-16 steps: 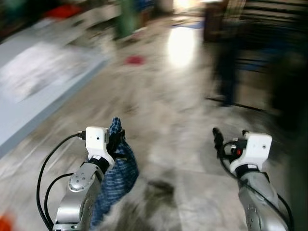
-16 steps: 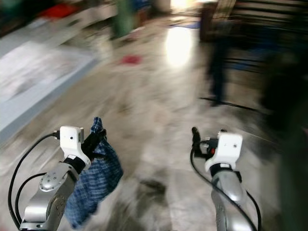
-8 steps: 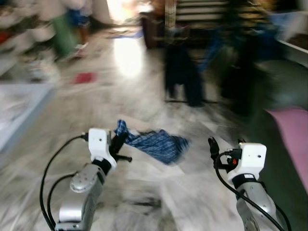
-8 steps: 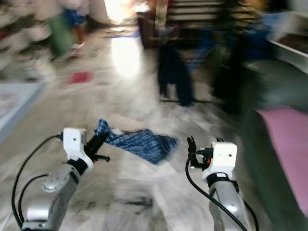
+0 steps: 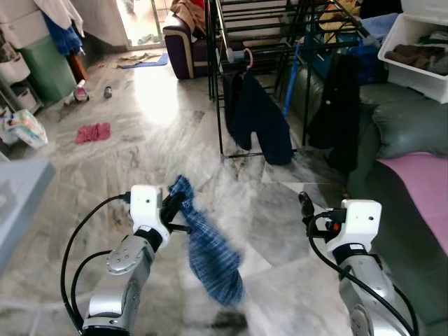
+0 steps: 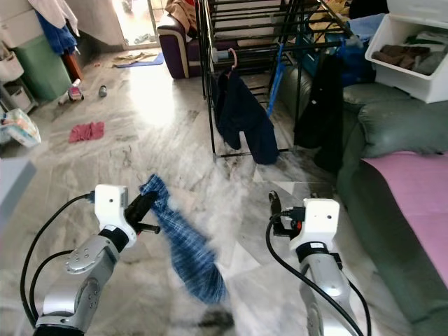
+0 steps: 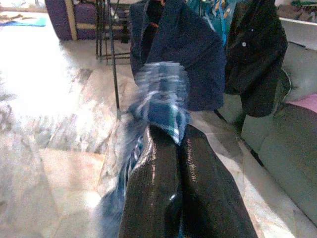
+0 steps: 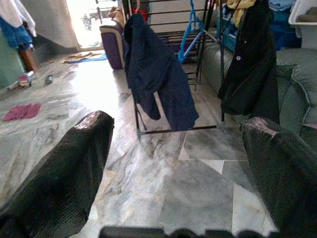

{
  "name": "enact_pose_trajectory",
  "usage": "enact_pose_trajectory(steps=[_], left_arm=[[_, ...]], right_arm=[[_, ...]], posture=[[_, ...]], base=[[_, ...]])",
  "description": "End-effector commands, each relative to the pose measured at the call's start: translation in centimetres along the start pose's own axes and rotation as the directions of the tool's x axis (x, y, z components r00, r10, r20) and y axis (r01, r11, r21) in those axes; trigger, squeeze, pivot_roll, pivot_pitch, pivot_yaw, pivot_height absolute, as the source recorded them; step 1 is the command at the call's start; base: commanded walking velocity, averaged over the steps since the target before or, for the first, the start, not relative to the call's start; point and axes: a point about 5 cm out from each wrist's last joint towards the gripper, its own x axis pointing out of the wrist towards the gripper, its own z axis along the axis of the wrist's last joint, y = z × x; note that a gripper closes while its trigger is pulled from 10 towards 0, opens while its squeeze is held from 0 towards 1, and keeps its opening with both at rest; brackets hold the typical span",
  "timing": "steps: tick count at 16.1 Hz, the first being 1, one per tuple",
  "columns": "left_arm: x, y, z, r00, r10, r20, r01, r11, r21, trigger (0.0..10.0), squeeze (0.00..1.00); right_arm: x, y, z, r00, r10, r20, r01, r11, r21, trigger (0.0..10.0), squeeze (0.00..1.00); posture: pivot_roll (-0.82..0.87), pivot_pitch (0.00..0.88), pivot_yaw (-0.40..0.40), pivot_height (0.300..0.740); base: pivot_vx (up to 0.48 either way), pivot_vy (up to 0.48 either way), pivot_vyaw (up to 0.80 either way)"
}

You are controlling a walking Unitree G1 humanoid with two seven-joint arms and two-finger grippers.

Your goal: Hang hanger

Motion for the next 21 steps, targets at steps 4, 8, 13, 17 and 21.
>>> enact_pose_trajectory(steps=[4,8,13,17,21], left_arm=[[0.8,-1.0,0.8,0.999,-0.019,0.038,0.018,1.000,0.014,10.0,0.00],[0.9,-1.2,0.7,0.999,-0.012,0.034,0.012,1.000,0.018,10.0,0.00],[1.2,-1.7,0.3,1.000,-0.005,0.020,0.005,1.000,0.014,10.0,0.00],[1.5,-2.3,0.3,1.000,-0.010,0.017,0.009,1.000,0.027,10.0,0.00],[1.4,-2.3,0.3,1.000,-0.003,0.010,0.003,0.999,0.032,10.0,0.00]], right_arm=[[0.2,-0.5,0.0,1.000,-0.015,0.000,0.015,1.000,-0.011,10.0,0.00],[0.3,-0.3,0.1,1.000,-0.005,-0.001,0.005,1.000,-0.014,10.0,0.00],[0.7,0.2,0.5,1.000,0.022,0.015,-0.021,0.999,-0.032,10.0,0.00],[0.9,0.4,0.7,0.999,0.035,0.020,-0.035,0.999,-0.037,10.0,0.00],[1.1,0.5,0.8,0.999,0.033,0.021,-0.032,0.999,-0.042,10.0,0.00]], posture=[[-0.08,0.031,0.035,0.740],[-0.08,0.044,0.025,0.740],[-0.08,0.058,0.016,0.740],[-0.09,0.063,0.011,0.740],[-0.08,0.068,0.007,0.740]], base=[[0.386,0.231,0.00],[0.478,0.000,0.00],[0.480,0.000,0.00],[0.480,0.000,0.00],[0.480,0.000,0.00]])
